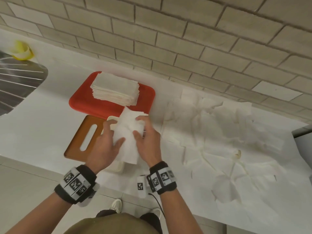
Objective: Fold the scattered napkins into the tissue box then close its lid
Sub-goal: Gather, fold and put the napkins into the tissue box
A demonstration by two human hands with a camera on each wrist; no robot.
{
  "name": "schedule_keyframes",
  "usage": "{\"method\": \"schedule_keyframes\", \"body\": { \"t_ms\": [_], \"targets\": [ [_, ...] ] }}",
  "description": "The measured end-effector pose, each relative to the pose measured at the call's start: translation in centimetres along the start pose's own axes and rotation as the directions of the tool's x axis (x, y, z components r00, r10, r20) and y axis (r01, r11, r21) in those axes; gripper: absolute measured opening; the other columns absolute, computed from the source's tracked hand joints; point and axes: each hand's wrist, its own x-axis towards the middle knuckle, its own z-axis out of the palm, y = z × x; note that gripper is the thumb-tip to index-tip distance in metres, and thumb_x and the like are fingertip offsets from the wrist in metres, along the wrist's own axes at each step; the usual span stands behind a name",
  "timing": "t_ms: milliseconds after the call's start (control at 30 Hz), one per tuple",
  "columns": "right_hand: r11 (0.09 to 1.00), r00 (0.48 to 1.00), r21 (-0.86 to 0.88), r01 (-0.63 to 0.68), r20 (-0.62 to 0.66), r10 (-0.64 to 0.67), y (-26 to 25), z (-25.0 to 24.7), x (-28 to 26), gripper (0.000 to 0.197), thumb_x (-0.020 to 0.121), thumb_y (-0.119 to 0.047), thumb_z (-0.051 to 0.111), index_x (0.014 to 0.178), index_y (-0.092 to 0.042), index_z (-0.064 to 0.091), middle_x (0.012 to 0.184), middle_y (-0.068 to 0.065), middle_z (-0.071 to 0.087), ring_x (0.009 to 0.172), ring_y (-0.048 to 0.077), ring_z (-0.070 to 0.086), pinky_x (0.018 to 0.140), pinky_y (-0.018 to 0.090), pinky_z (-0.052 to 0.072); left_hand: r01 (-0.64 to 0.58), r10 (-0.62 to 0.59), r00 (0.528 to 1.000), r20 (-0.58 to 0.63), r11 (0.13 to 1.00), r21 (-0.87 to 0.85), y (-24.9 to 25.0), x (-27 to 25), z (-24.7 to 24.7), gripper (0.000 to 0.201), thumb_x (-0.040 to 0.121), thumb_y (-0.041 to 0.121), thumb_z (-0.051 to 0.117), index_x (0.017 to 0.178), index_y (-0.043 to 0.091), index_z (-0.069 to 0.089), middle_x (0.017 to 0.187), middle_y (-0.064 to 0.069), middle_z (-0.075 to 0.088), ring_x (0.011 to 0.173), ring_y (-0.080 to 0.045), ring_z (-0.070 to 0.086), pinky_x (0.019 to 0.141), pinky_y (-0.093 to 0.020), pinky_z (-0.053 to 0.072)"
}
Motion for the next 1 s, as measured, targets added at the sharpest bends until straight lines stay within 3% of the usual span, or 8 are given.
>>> {"method": "schedule_keyframes", "body": {
  "t_ms": [100, 200, 267, 400, 533, 767, 900, 1000],
  "targets": [
    [0.896, 0.981, -0.426, 0.127, 0.189, -0.049, 0.1, 4.5, 0.6, 0.021, 0.103, -0.005, 0.061, 0.117, -0.019, 0.068, 0.112, 0.009, 0.07, 0.098, 0.026, 0.068, 0.086, 0.042, 0.059, -0.002, -0.019, 0.998, 0.058, 0.943, 0.333, -3.2, -0.8, -1.1, 0.042, 0.099, 0.004, 0.07, 0.129, 0.017, 0.044, 0.087, -0.005, 0.066, 0.066, -0.013, 0.061, 0.053, -0.022, 0.039],
    [0.64, 0.923, -0.694, 0.33, 0.378, -0.067, -0.1, 7.6, 0.7, 0.016, 0.103, -0.012, 0.061, 0.119, -0.011, 0.065, 0.11, 0.013, 0.072, 0.101, 0.035, 0.07, 0.084, 0.045, 0.056, -0.023, -0.106, 0.98, 0.169, 0.781, 0.625, -5.3, -0.4, -0.6, 0.031, 0.102, 0.009, 0.064, 0.13, 0.011, 0.052, 0.114, -0.015, 0.069, 0.088, -0.031, 0.07, 0.068, -0.036, 0.054],
    [0.529, 0.894, -0.749, 0.399, 0.446, -0.044, 0.0, 8.2, 0.8, 0.016, 0.105, -0.018, 0.059, 0.118, -0.012, 0.066, 0.11, 0.012, 0.073, 0.106, 0.034, 0.068, 0.085, 0.043, 0.051, -0.074, -0.182, 0.948, 0.26, 0.669, 0.739, -5.3, -0.1, 0.2, 0.032, 0.105, 0.015, 0.061, 0.135, 0.01, 0.051, 0.124, -0.012, 0.067, 0.099, -0.027, 0.073, 0.083, -0.034, 0.059],
    [0.724, 0.951, -0.625, 0.291, 0.271, -0.149, 1.2, 4.5, 0.5, 0.029, 0.103, -0.022, 0.065, 0.132, -0.019, 0.062, 0.118, 0.009, 0.064, 0.099, 0.029, 0.068, 0.073, 0.04, 0.056, -0.101, -0.189, 0.945, 0.265, 0.604, 0.791, -4.0, 0.3, 0.6, 0.041, 0.107, 0.029, 0.062, 0.141, 0.012, 0.049, 0.132, -0.011, 0.059, 0.113, -0.025, 0.069, 0.096, -0.033, 0.058],
    [0.863, 0.995, -0.504, 0.046, -0.056, -0.086, 5.8, -5.3, -0.1, 0.02, 0.099, -0.026, 0.064, 0.118, -0.03, 0.063, 0.111, -0.002, 0.061, 0.098, 0.02, 0.066, 0.076, 0.037, 0.057, -0.109, -0.073, 0.981, 0.181, 0.565, 0.818, -0.6, -0.1, 0.5, 0.05, 0.099, 0.038, 0.072, 0.136, 0.008, 0.057, 0.128, -0.023, 0.061, 0.118, -0.04, 0.064, 0.098, -0.047, 0.058],
    [0.729, 0.909, -0.543, -0.417, -0.254, 0.33, 17.3, -24.6, -3.9, 0.031, 0.093, -0.024, 0.073, 0.12, -0.032, 0.062, 0.119, -0.007, 0.061, 0.117, 0.025, 0.062, 0.089, 0.038, 0.051, -0.405, 0.252, 0.904, 0.345, 0.764, 0.503, 7.4, 1.0, 11.2, 0.037, 0.098, 0.041, 0.072, 0.124, 0.016, 0.065, 0.113, -0.005, 0.068, 0.101, -0.029, 0.068, 0.081, -0.042, 0.058],
    [0.696, 0.898, -0.573, -0.433, -0.207, 0.388, 20.2, -28.7, -5.7, 0.044, 0.087, -0.026, 0.075, 0.126, -0.037, 0.058, 0.132, -0.004, 0.058, 0.125, 0.026, 0.058, 0.098, 0.046, 0.054, -0.423, 0.192, 0.863, 0.468, 0.782, 0.459, 8.1, 1.4, 22.0, 0.064, 0.096, 0.057, 0.066, 0.142, 0.015, 0.051, 0.133, -0.005, 0.058, 0.122, -0.027, 0.057, 0.092, -0.044, 0.057],
    [0.7, 0.909, -0.599, -0.388, -0.124, 0.397, 21.3, -28.3, -6.1, 0.048, 0.089, -0.028, 0.074, 0.133, -0.035, 0.056, 0.143, -0.002, 0.05, 0.133, 0.026, 0.052, 0.101, 0.047, 0.053, -0.424, 0.121, 0.837, 0.534, 0.761, 0.492, 7.1, 1.7, 28.1, 0.077, 0.098, 0.048, 0.066, 0.155, 0.008, 0.034, 0.153, -0.011, 0.041, 0.137, -0.032, 0.044, 0.102, -0.045, 0.054]
  ]
}}
